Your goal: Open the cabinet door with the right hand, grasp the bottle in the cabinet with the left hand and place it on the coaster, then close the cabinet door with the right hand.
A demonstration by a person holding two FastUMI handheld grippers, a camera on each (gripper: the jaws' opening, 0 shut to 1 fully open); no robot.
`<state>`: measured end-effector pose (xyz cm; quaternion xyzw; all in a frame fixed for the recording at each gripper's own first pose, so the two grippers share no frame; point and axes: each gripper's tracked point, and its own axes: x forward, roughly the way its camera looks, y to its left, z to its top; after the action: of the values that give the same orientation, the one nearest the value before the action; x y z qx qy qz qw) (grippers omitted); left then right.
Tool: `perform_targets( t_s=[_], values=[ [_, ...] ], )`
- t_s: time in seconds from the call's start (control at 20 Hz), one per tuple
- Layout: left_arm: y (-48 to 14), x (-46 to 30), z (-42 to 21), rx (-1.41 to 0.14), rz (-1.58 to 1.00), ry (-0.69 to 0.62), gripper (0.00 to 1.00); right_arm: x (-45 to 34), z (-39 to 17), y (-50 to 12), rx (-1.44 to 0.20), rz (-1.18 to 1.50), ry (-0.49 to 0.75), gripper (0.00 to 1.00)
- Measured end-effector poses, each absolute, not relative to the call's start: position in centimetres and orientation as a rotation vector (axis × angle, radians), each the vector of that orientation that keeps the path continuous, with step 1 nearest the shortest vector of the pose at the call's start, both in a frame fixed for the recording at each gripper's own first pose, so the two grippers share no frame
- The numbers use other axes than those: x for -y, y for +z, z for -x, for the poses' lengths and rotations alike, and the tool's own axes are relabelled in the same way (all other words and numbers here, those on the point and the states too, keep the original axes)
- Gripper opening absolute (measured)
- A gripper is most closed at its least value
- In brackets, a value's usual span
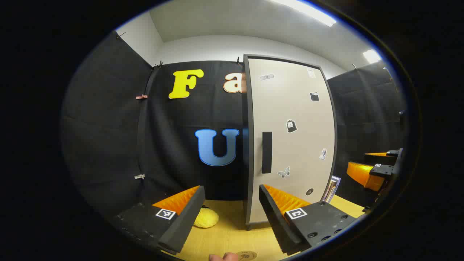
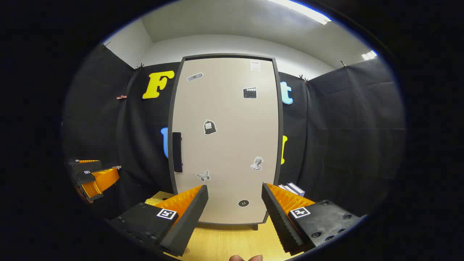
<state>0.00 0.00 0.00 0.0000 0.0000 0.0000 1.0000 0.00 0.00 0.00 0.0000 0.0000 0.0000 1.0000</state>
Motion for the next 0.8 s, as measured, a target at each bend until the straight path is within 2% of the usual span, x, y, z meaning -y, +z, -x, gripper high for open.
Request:
perform_targets(
  t_s=[0.8],
  values=[
    [0.43,-0.16,-0.58,0.014,-0.006,-0.011,0.95,0.48,-0.42,0.12,-0.011,-0.018,-0.018,0.97]
  ],
)
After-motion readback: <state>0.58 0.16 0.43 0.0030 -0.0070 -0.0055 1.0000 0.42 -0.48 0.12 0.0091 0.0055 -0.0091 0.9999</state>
